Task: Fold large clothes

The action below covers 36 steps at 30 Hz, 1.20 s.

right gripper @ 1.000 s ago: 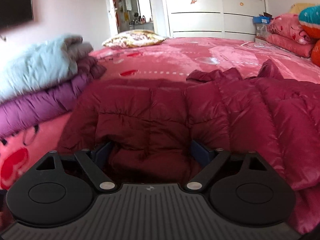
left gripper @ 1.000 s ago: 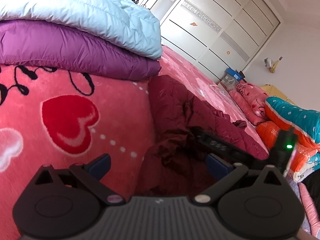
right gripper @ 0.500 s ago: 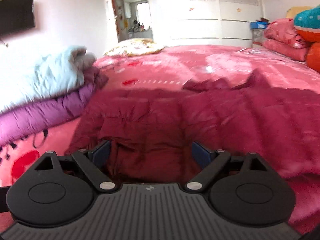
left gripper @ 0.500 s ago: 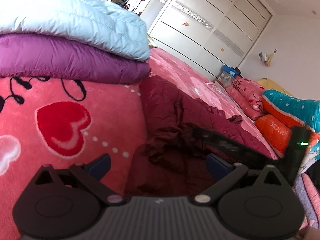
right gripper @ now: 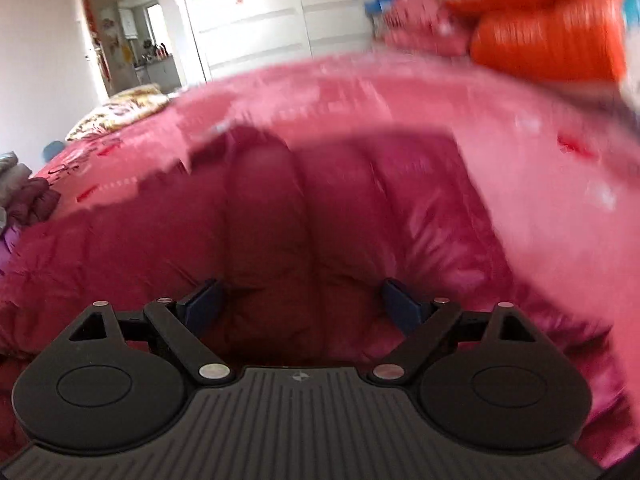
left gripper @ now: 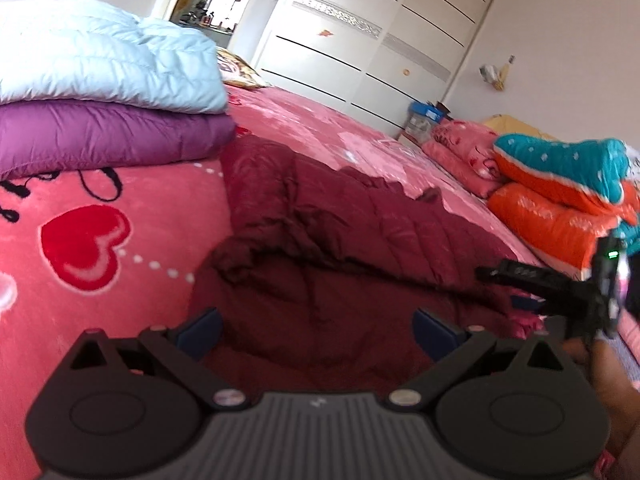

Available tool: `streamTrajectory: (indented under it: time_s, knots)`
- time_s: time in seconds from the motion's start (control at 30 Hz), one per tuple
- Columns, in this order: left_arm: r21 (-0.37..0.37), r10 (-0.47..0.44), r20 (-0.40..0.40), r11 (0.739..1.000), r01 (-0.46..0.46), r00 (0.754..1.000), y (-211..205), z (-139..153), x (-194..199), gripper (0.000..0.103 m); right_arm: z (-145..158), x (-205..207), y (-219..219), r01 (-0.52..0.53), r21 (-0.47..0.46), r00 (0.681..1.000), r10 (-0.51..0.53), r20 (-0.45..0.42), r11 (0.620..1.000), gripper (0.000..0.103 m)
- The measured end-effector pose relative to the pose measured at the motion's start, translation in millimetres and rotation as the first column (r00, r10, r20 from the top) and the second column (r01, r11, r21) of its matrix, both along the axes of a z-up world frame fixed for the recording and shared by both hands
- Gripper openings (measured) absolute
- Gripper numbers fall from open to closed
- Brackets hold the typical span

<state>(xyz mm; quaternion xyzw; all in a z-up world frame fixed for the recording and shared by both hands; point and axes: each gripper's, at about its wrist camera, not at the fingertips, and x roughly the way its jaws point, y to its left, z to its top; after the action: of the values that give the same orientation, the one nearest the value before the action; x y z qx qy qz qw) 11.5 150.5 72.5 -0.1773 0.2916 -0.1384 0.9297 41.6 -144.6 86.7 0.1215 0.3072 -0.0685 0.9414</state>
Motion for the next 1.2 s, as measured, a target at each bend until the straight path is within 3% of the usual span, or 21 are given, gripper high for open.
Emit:
streamTrajectory:
  time_s: [0.17, 0.33, 0.57, 0.87, 1.03, 1.2]
  knots:
    - [0.044, -0.012, -0.004, 0.999, 0.012, 1.0, -6, 6, -18, 0.101, -20, 9, 1, -0.005, -0.037, 1.0, 0.003, -0.029, 0.999, 0.103]
    - [0.083, -0.005, -0.006, 0.997, 0.006, 1.0, -4, 14, -40, 0.101, -9, 0, 4, 0.016, -0.002, 1.0, -0.016, -0.024, 1.0, 0.103]
    - [0.142, 0.015, -0.013, 0.99, -0.013, 1.0, 7, 24, -72, 0.101, 24, -70, -13, 0.039, 0.098, 0.998, -0.044, 0.054, 0.994, 0.103]
    - [0.197, 0.035, -0.055, 0.98, -0.024, 0.998, 28, 23, -106, 0.101, 78, -161, -68, -0.089, 0.092, 0.993, 0.081, 0.083, 0.992, 0.103]
    - [0.209, 0.03, -0.072, 0.978, -0.014, 0.997, 31, 23, -120, 0.101, 82, -210, -112, -0.063, 0.135, 0.996, 0.054, 0.069, 0.989, 0.103]
    - [0.225, 0.017, -0.071, 0.974, -0.001, 0.997, 27, 24, -132, 0.101, 74, -257, -152, 0.036, 0.184, 0.999, -0.041, 0.022, 0.982, 0.103]
